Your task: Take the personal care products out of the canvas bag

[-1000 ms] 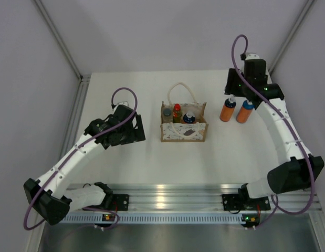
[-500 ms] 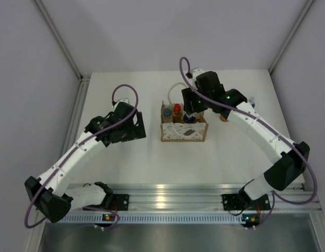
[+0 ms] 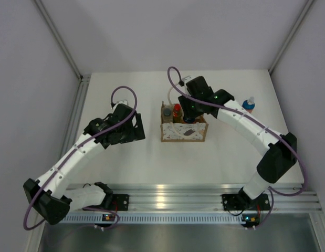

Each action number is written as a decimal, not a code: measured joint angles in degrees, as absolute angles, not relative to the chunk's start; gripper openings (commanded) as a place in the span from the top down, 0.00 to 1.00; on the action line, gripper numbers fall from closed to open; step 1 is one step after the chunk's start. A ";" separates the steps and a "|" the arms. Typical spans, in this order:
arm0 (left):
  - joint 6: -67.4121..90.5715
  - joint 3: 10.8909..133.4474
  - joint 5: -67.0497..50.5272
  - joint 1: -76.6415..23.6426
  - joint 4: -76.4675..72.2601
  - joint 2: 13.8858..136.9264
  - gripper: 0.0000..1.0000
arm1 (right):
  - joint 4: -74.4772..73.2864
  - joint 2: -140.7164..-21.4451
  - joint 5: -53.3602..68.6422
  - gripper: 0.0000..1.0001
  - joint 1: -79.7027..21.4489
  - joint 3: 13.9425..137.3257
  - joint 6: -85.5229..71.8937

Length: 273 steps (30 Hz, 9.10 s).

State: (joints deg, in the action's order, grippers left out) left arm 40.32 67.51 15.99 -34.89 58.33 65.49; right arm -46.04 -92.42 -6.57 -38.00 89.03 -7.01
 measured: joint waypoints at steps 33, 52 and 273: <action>40.82 65.87 15.99 -34.87 58.37 64.10 0.01 | -46.30 -97.89 -6.20 0.76 -35.83 91.61 -6.66; 40.80 65.87 16.19 -34.87 58.37 64.12 0.01 | -48.60 -97.89 -6.22 1.00 -35.81 92.86 -7.11; 40.53 65.30 14.39 -34.87 58.35 64.79 0.02 | -62.98 -82.17 -15.57 1.00 -24.60 117.54 -11.53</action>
